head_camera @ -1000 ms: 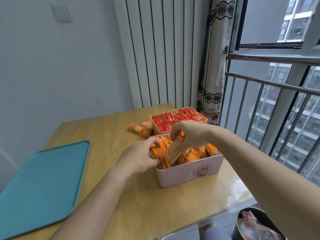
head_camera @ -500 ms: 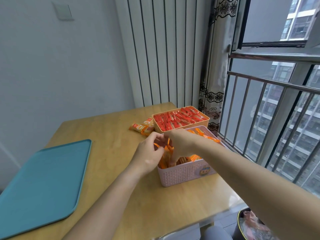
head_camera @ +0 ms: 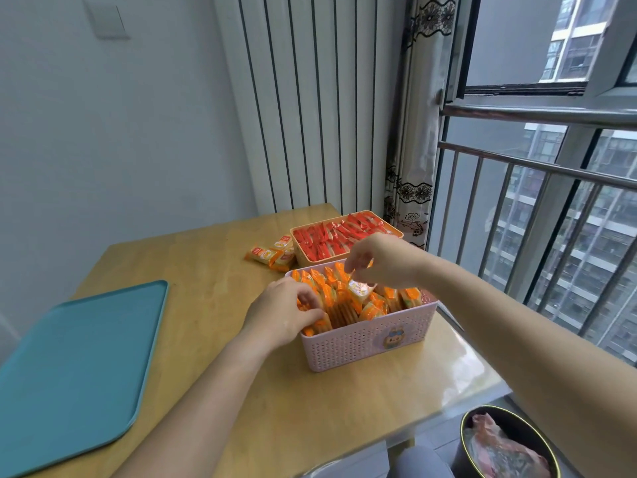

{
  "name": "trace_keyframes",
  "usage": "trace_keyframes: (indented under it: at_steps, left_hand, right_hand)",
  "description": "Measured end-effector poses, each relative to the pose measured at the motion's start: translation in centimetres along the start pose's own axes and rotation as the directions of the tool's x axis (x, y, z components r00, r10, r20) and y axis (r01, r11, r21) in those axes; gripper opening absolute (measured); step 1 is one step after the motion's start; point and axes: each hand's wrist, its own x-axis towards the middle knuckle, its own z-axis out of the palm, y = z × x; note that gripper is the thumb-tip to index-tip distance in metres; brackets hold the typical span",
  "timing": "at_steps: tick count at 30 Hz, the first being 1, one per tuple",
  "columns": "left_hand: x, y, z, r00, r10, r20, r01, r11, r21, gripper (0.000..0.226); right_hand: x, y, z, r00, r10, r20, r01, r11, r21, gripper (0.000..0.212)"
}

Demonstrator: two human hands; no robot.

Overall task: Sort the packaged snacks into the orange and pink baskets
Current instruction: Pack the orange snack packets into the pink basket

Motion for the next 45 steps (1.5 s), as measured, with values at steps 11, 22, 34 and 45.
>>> trace_keyframes:
  at_steps: [11, 22, 34, 45]
  left_hand:
    - [1.2, 0.3, 0.5, 0.996, -0.014, 0.092, 0.015, 1.0, -0.007, 0.011]
    - [2.5, 2.8, -0.4, 0.994, -0.095, -0.06, 0.04, 0.802, -0.596, 0.028]
    - [1.9, 2.9, 0.2, 0.999, -0.029, 0.018, 0.033, 0.67, -0.741, 0.02]
    - [0.4, -0.1, -0.3, 0.997, 0.076, 0.018, -0.078, 0.988, 0.136, 0.006]
  right_hand:
    - [0.6, 3.1, 2.2, 0.998, 0.022, 0.064, 0.01, 0.888, -0.459, 0.066]
    - [0.4, 0.4, 0.1, 0.97, -0.223, -0.095, 0.19, 0.944, -0.271, 0.042]
    - [0.1, 0.4, -0.4, 0.999, 0.019, -0.034, -0.001, 0.877, 0.481, 0.027]
    - [-0.5, 1.8, 3.4, 1.0, -0.001, 0.014, -0.003, 0.962, 0.272, 0.032]
